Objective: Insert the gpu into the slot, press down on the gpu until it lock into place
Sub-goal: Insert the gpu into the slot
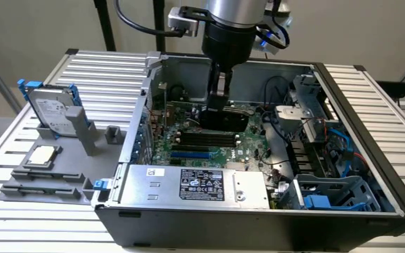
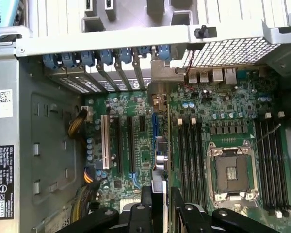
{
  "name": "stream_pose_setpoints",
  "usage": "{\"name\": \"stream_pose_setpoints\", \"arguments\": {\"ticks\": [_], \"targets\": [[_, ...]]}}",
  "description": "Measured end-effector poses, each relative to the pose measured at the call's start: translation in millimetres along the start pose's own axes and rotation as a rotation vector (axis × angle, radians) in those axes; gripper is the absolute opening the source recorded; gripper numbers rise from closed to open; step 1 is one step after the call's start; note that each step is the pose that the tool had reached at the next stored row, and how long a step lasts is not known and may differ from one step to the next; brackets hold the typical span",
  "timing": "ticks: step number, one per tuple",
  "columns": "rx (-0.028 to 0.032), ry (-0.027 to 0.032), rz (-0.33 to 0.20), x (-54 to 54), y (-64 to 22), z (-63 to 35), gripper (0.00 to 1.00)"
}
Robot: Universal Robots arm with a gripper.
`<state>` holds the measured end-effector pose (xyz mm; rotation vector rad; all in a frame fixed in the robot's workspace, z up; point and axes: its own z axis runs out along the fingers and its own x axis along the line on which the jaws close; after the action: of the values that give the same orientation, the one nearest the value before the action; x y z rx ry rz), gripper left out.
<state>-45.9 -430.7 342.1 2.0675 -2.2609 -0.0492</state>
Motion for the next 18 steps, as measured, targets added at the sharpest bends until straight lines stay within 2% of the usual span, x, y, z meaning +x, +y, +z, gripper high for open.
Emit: {"name": "stream_pose_setpoints", "arguments": {"ticks": [4,8,10,14,16,18], "targets": [[-0.0001,-0.0032,-0.006,4.0,8.2,7.9,0.26],[0.0001,-0.0092,-0.008,11.2,14.8,15.5,0.26],[0.0014,-0.0159,-0.009,13.9,16.6,18.3,0.26],[0.0063,-0.0372,-0.011,16.2,16.9,22.5,0.26],[0.0075,-0.0423,-0.012,18.1,18.2,25.8,0.26],[0.0080,-0.0445,-0.012,20.0,20.0,29.6,0.26]]}}
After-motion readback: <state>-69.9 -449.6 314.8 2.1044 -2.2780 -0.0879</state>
